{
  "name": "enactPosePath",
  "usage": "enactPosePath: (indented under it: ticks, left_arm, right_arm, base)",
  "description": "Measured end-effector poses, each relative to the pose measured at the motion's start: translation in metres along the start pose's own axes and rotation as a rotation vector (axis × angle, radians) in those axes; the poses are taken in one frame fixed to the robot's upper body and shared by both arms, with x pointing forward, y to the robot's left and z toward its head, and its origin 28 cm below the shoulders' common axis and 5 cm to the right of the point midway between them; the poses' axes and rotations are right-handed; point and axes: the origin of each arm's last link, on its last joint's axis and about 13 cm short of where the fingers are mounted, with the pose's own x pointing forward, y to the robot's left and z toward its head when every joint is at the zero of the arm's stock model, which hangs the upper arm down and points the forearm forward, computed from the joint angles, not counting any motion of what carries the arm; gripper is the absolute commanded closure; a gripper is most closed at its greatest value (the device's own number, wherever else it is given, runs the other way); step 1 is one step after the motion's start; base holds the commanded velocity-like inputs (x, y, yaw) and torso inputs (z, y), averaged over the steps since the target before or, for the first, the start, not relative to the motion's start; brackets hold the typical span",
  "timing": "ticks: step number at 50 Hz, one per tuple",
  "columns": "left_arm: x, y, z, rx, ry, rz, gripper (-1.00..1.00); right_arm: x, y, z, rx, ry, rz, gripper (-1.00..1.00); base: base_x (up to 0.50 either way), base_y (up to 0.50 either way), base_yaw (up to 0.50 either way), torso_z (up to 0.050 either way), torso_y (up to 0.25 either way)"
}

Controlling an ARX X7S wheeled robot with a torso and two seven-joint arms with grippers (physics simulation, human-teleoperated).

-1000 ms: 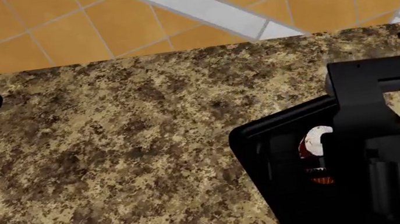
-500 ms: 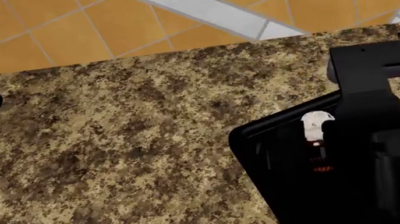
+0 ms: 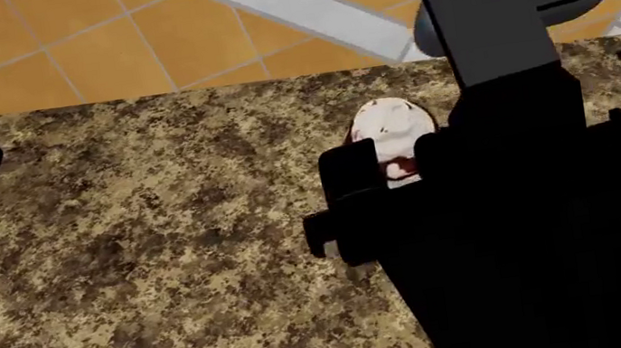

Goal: Move the fresh-baked cupcake off the tray onto the counter, and place the bowl used for mixing into the sink.

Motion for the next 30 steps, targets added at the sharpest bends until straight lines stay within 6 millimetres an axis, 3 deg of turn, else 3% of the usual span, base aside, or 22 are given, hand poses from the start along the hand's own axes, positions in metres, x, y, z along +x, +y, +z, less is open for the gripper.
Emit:
enactPosePath:
  ticks: [11,30]
  left_arm:
    - [0.0,0.0,0.0,0.0,0.0,-0.001,-1.0]
    - [0.0,0.0,0.0,-0.007,-0.005,-0.004,-1.0]
  right_arm:
    - [-0.002,0.017,-0.006,-0.069,0.037,0.098,1.0]
    - [0.014,0.031,-0.027,-0.113,0.142,0.194,1.0]
  base:
    - [0.0,0.0,0.0,0.0,0.0]
    - [0.0,0.0,0.0,0.0,0.0]
